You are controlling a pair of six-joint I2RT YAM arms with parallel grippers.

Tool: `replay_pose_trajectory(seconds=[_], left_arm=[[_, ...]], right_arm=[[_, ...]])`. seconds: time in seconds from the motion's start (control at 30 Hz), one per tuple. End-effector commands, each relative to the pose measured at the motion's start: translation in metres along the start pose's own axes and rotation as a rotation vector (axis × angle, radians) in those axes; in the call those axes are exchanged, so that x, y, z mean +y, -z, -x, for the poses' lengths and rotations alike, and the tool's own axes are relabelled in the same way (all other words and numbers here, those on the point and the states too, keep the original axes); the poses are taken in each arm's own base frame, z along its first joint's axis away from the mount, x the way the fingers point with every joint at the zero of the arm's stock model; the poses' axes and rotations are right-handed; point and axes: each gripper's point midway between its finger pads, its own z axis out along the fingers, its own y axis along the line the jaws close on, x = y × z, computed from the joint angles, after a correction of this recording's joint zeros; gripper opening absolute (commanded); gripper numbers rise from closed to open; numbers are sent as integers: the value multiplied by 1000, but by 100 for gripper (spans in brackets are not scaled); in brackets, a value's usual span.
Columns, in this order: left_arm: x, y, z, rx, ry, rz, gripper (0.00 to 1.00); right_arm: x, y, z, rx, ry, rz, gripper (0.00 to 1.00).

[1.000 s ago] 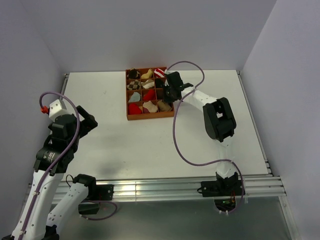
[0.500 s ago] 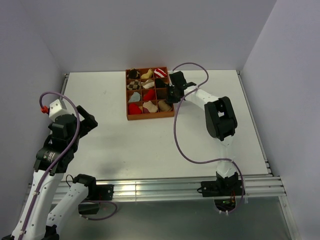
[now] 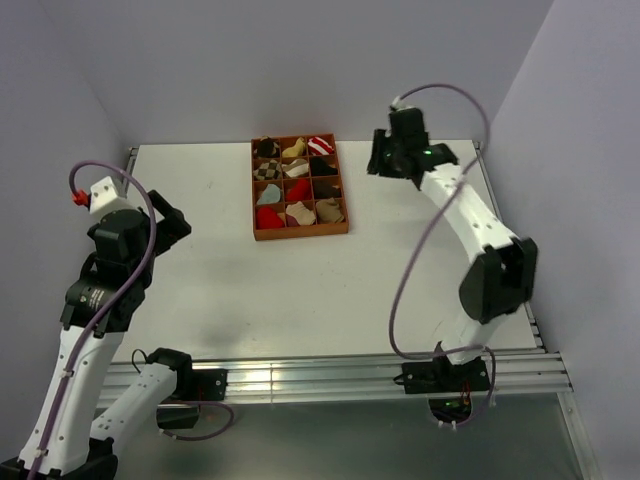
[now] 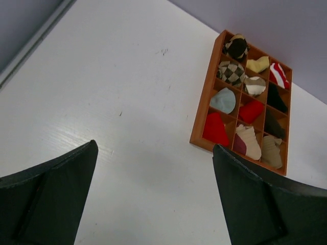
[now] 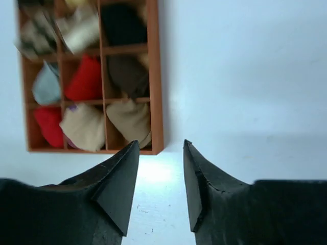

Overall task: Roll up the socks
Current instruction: Reset both arms

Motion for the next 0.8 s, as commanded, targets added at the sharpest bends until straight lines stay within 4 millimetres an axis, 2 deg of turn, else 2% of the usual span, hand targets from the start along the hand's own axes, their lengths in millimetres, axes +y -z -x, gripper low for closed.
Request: replay_pose_trajectory(seconds=[0.0,0.03,0.1,0.13,0.17,0.2,0.23,0.27,0.3,0.33,0.4,0.5,0.6,0.77], left_arm=[[-10,11,49,-135,6,-14,99],[-12,16,60,-160,4,-19,100],[-12,20,72,-192,2,-9,99],[-13,27,84,-220,0,-13,99],[-14,29,90,-237,-3,-13,100],[-12,33,98,-263,-9,-1,99],[-12,39,109,-291,-2,0,100],[-12,42,115,-307,-2,1,100],[-9,45,120,-325,-11,20,100],[-9,51,129,-349,-3,20,100],[-6,56,137,-371,-12,39,99],[-3,63,149,-404,-10,59,99],[-1,68,154,-418,-7,66,99],[4,70,154,-427,-7,93,99]], right_arm=[[-31,82,54,-209,-75,-59,49],[-35,112,66,-279,-92,-52,50],[-56,142,78,-357,-132,-92,54],[-60,172,86,-428,-145,-93,54],[-73,190,91,-479,-159,-140,54],[-81,201,89,-508,-167,-168,62],[-83,233,91,-587,-163,-174,64],[-90,250,95,-651,-169,-205,66],[-95,256,89,-670,-165,-219,72],[-97,287,87,-745,-161,-221,75],[-100,321,81,-841,-161,-220,82],[-100,353,72,-927,-141,-202,86],[-100,374,63,-988,-136,-186,86],[-103,392,58,-1052,-118,-190,86]])
